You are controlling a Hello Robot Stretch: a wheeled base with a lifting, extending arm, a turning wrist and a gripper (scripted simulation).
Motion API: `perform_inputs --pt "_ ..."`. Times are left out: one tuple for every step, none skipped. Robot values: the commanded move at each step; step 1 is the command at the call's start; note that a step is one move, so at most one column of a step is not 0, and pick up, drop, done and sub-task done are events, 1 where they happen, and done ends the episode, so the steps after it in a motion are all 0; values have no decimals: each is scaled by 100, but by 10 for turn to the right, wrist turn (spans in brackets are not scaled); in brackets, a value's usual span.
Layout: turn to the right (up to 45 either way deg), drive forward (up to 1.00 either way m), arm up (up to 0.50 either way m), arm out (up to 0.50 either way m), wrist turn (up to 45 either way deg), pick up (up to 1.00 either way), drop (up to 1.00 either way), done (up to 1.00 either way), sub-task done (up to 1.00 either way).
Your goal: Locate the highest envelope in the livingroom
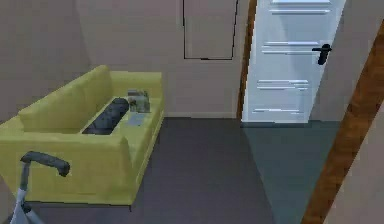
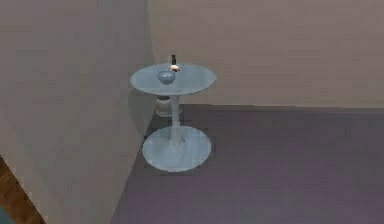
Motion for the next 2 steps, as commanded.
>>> perform_inputs --pt "0 100 0 0 0 0 0 0 0" --pt "0 10 0 0 0 0 0 0 0"
